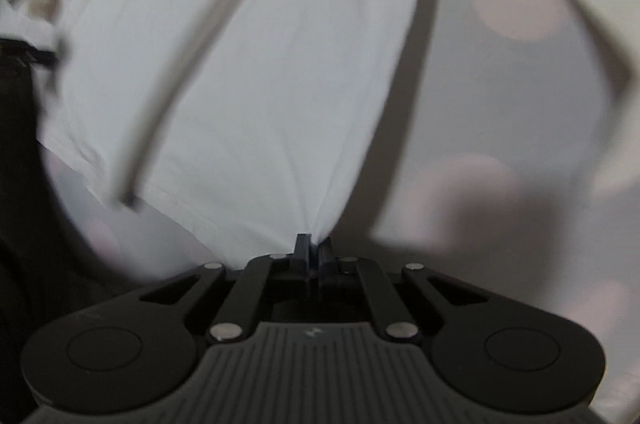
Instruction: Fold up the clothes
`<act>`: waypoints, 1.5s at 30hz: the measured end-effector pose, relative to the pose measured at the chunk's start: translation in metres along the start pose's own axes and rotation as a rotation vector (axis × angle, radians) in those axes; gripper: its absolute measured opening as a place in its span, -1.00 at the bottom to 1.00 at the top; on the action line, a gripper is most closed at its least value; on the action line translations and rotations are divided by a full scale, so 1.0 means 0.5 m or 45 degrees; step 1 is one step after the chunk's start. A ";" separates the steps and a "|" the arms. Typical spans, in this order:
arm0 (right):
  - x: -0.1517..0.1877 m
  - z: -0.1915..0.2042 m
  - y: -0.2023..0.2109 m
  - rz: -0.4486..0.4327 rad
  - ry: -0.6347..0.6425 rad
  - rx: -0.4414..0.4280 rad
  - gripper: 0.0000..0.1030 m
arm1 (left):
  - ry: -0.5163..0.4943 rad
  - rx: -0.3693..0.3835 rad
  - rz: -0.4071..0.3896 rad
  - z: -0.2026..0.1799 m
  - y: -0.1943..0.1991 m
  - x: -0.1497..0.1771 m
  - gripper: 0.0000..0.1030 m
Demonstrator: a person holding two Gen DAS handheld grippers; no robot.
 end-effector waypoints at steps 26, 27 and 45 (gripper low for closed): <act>-0.165 0.232 0.100 -0.221 0.436 0.420 -0.24 | 0.348 -0.245 -0.235 0.268 0.180 0.031 -0.07; -0.188 0.279 0.102 -0.271 0.469 0.380 -0.24 | 0.368 -0.229 -0.239 0.278 0.181 0.056 -0.06; -0.576 0.921 -0.024 -0.543 0.423 -0.249 -0.29 | 0.589 -0.078 -0.460 0.470 0.200 0.156 -0.06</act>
Point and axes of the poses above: each gripper's, at about its wrist camera, not at the fingertips, and y roughly against the way its jaws point, z to its left, x to its underside, the point moved 8 cm from there along -y, roughly the way its jaws point, and after that the axes turned 8 degrees about z, right-handed, at the moved point
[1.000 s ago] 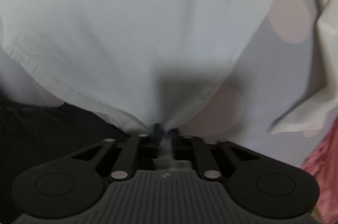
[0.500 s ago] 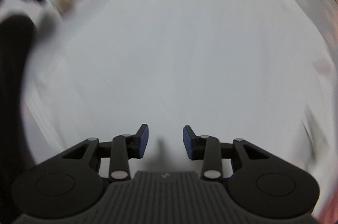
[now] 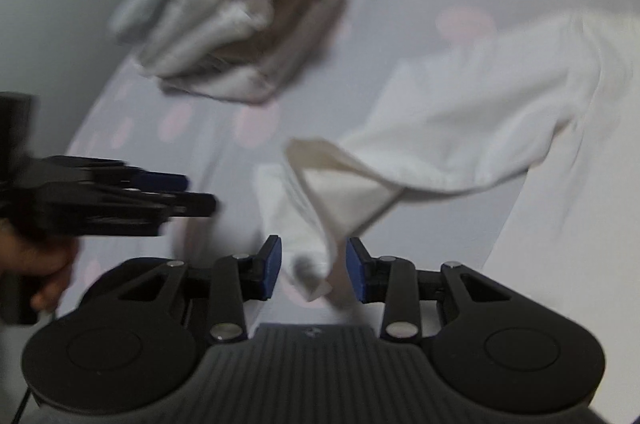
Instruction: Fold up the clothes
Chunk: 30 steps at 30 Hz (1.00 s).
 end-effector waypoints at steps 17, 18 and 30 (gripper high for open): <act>0.042 -0.035 -0.056 0.055 -0.170 -0.204 -0.97 | -0.277 0.401 0.035 -0.071 -0.069 -0.029 -0.92; 0.043 -0.031 -0.046 0.043 -0.185 -0.254 -0.97 | -0.263 0.420 0.011 -0.067 -0.043 -0.032 -0.92; 0.057 0.049 -0.055 -0.062 -0.464 -0.772 -0.99 | -0.187 0.040 -0.322 0.034 0.181 -0.118 -0.92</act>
Point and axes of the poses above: each gripper's, at about its wrist camera, not at the fingertips, and y roughly against the way its jaws point, z to its left, x to its underside, the point moved 8 cm from there along -y, roughly the way its jaws point, and after that the axes turned 8 degrees about z, right-handed, at the moved point
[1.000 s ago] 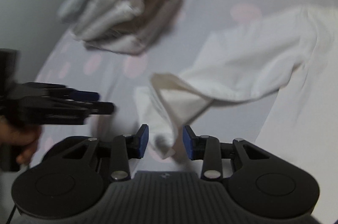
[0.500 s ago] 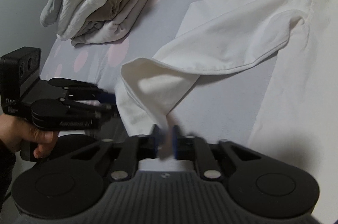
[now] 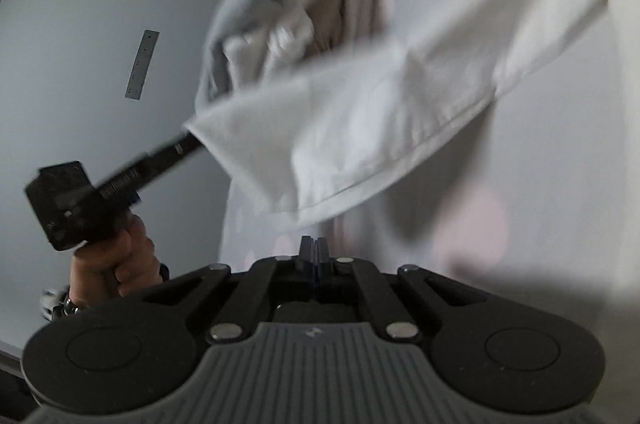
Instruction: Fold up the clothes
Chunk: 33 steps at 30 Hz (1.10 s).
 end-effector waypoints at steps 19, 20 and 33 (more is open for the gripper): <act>0.065 -0.129 0.109 0.037 -0.017 0.269 -0.88 | 0.519 -0.320 0.148 0.219 -0.097 0.111 -0.90; 0.066 -0.129 0.110 0.036 -0.017 0.268 -0.88 | 0.547 -0.324 0.128 0.229 -0.084 0.111 -0.90; 0.097 -0.115 0.158 0.029 0.113 0.326 -0.87 | 0.591 -0.446 0.321 0.246 -0.109 0.117 -0.58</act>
Point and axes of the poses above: each gripper's, at about its wrist camera, not at the fingertips, and y roughly against the way its jaws point, z to its left, x to its underside, the point moved 8 cm from there along -y, roughly the way its jaws point, and after that the axes turned 8 degrees about z, right-handed, at the moved point
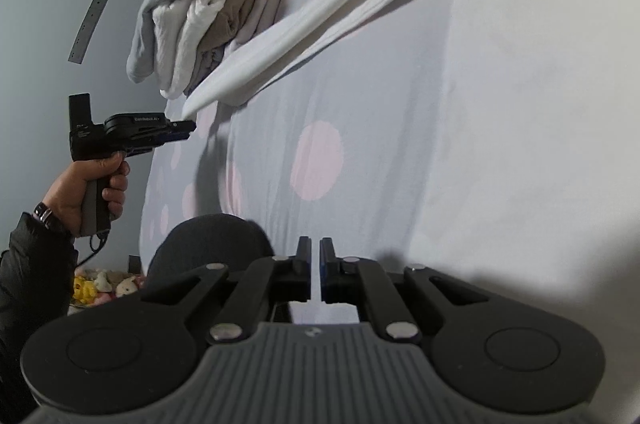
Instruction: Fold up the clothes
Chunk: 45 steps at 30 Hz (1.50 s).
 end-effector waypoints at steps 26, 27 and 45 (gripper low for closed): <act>0.041 0.025 0.048 0.058 0.179 0.093 -0.80 | -0.531 -0.118 -0.465 -0.052 -0.036 0.017 -0.18; 0.042 0.026 0.046 0.064 0.180 0.097 -0.80 | -0.508 -0.117 -0.486 -0.044 -0.033 0.010 -0.18; 0.067 0.010 0.038 0.111 0.171 0.101 -0.69 | -0.528 0.298 -0.482 -0.067 0.083 -0.005 -0.95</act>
Point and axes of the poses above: each gripper's, at about its wrist camera, not at the fingertips, and y roughly against the way its jaws point, z to its left, x to its underside, the point moved 8 cm from there along -y, roughly the way its jaws point, and after that the axes turned 8 degrees about z, right-handed, at the moved point
